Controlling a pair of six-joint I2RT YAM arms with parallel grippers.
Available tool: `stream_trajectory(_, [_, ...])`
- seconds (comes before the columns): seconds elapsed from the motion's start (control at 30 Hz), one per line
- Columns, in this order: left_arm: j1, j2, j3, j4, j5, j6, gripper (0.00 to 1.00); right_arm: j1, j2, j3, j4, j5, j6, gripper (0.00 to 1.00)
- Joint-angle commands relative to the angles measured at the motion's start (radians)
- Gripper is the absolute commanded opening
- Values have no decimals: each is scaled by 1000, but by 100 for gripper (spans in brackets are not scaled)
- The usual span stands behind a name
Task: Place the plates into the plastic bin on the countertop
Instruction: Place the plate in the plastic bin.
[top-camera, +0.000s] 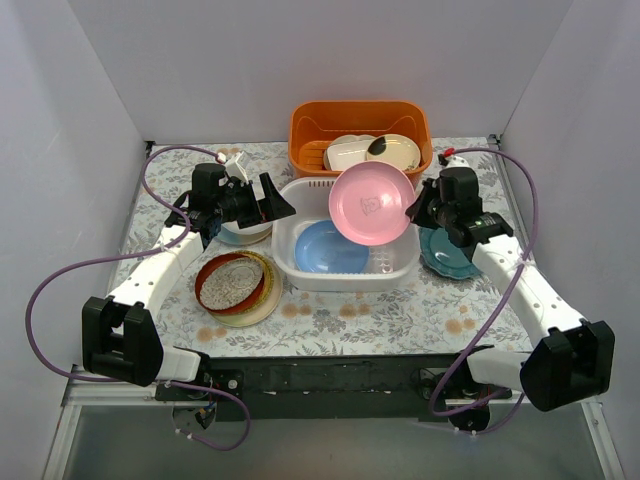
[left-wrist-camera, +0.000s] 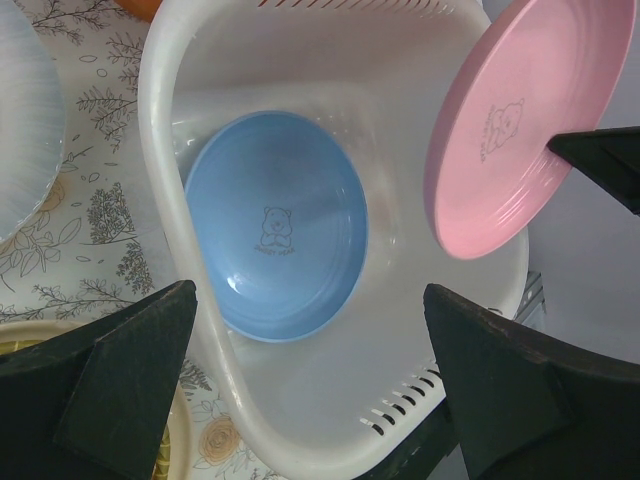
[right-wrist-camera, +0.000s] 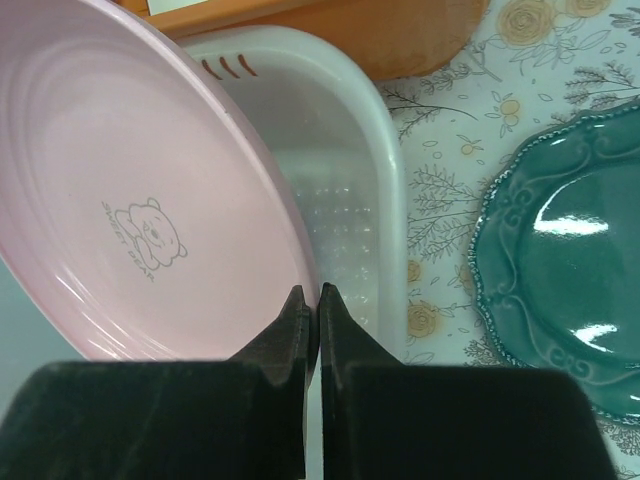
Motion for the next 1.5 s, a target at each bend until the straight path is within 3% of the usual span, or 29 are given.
stream_trajectory(0.0, [5, -16, -16, 9, -4, 6, 98, 56, 28, 93, 49, 40, 1, 1])
stream_trajectory(0.37, [5, -29, -23, 5, -19, 7, 98, 159, 85, 114, 53, 43, 4, 1])
stream_trajectory(0.7, [5, -48, -37, 19, -25, 3, 98, 161, 71, 165, 7, 71, -33, 1])
stream_trajectory(1.47, [4, -39, -68, 67, 18, -29, 98, 161, 91, 96, 26, -29, -24, 1])
